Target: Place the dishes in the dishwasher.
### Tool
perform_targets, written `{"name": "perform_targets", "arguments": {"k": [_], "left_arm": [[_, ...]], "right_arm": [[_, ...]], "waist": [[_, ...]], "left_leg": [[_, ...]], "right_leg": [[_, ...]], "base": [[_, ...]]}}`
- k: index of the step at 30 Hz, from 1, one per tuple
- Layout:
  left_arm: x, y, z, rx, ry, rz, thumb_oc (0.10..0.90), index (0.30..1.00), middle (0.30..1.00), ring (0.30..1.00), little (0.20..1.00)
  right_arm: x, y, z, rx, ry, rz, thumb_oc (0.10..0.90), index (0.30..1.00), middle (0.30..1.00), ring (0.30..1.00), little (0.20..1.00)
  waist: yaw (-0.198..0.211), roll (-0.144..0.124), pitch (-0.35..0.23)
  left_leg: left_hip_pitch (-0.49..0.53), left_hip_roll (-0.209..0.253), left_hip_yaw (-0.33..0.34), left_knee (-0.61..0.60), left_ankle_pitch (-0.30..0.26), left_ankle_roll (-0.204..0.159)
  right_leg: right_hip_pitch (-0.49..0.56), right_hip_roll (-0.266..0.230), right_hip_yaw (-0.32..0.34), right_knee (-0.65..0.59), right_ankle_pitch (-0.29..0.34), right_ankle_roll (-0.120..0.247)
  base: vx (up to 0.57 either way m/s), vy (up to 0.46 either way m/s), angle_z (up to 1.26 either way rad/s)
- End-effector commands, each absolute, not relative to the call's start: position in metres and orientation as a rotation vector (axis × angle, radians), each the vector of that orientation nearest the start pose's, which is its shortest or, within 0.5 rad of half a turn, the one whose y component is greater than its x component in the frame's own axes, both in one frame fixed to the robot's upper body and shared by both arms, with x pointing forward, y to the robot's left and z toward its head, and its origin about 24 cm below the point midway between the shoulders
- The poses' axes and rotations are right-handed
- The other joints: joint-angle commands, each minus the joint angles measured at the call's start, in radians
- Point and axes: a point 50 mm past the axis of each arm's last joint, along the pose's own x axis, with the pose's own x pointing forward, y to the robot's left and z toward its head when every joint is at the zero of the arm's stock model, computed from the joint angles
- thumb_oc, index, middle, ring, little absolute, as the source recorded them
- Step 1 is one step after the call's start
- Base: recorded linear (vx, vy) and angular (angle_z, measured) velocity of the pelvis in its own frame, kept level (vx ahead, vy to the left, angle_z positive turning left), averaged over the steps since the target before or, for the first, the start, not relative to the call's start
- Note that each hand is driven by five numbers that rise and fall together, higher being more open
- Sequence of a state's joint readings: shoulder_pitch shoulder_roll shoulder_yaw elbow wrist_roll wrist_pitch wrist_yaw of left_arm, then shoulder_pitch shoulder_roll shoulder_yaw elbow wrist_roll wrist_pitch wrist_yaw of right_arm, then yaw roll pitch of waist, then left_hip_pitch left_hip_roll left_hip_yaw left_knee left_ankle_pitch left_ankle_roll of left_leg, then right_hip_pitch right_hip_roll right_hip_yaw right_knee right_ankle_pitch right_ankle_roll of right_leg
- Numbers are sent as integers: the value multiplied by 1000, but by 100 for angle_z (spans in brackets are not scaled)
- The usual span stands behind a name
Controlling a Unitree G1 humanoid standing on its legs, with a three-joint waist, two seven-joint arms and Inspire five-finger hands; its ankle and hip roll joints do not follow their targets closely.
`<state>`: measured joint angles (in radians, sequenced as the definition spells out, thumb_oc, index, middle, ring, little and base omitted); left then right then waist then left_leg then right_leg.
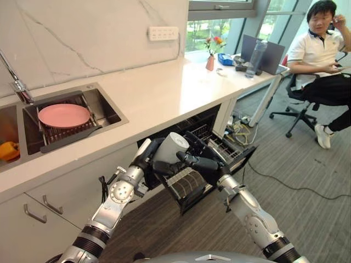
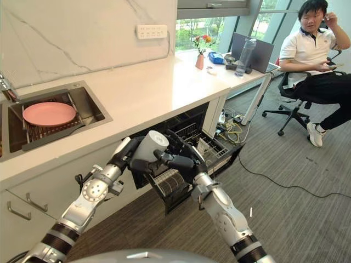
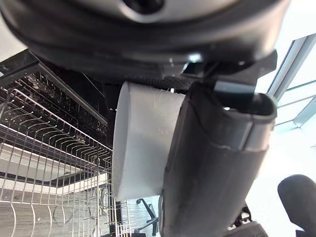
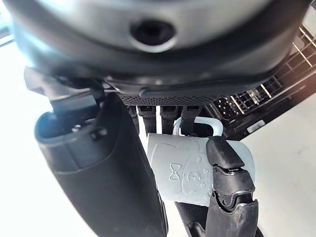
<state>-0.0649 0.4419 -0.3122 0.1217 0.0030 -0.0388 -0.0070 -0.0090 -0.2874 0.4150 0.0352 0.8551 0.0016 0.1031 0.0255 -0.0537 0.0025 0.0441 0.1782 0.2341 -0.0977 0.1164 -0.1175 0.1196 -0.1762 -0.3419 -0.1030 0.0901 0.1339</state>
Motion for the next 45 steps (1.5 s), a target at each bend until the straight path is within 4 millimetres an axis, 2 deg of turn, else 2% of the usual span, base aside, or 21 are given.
{"name": "perform_targets", "arguments": {"k": [1,11,14,24,27,33,34,39,45], "left_arm": [[293,129,90,464,-263,-334,400,300,300,300,300],[306,97,101,487,-322,-341,400,300,300,300,300],[309,82,103,495,-338,-370,400,300,300,300,300],[311,52,101,512,-348,-412,400,300,300,300,300],[313,43,101,523,-362,-418,400,300,300,300,300],[313,40,101,542,-376,-417,400,300,300,300,300],[313,41,101,556,-383,-416,400,300,300,300,300],[313,46,103,604,-407,-432,400,300,300,300,300],[317,47,107,653,-418,-442,400,300,300,300,300]], "right_arm": [[261,-90,69,555,11,512,800,900,900,900,900],[259,-61,75,663,49,530,800,900,900,900,900],[258,-50,79,699,58,550,800,900,900,900,900],[257,-24,69,741,156,518,800,900,900,900,900],[258,-17,62,689,180,497,800,900,900,900,900],[261,-15,54,621,198,470,800,900,900,900,900],[262,-18,50,526,189,479,800,900,900,900,900],[265,-32,37,334,190,501,800,900,900,900,900],[269,-41,28,283,234,483,800,900,900,900,900]], "waist": [[30,26,-11],[24,27,-7],[19,28,-6],[12,32,1],[10,36,5],[10,40,9],[10,40,8],[10,38,9],[10,37,6]], "left_leg": [[1,-15,-11,19,-93,12],[-7,-16,-22,21,-90,14],[-7,-17,-21,21,-88,14],[-9,-21,-20,19,-89,19],[-8,-22,-22,18,-91,21],[-8,-23,-25,17,-90,22],[-7,-24,-26,17,-91,22],[-4,-22,-28,17,-92,21],[-1,-19,-30,17,-91,19]], "right_leg": [[-39,-67,-71,16,-38,73],[-43,-66,-76,18,-38,70],[-45,-65,-76,19,-37,69],[-48,-63,-71,23,-32,65],[-47,-64,-70,25,-30,63],[-43,-65,-72,27,-30,62],[-43,-64,-73,27,-30,63],[-40,-61,-75,27,-36,62],[-38,-58,-74,26,-39,62]], "base": [[-13,13,5],[-6,17,6],[0,0,0],[0,0,0],[0,0,0],[0,0,0],[0,0,0],[0,0,0],[0,0,0]]}}
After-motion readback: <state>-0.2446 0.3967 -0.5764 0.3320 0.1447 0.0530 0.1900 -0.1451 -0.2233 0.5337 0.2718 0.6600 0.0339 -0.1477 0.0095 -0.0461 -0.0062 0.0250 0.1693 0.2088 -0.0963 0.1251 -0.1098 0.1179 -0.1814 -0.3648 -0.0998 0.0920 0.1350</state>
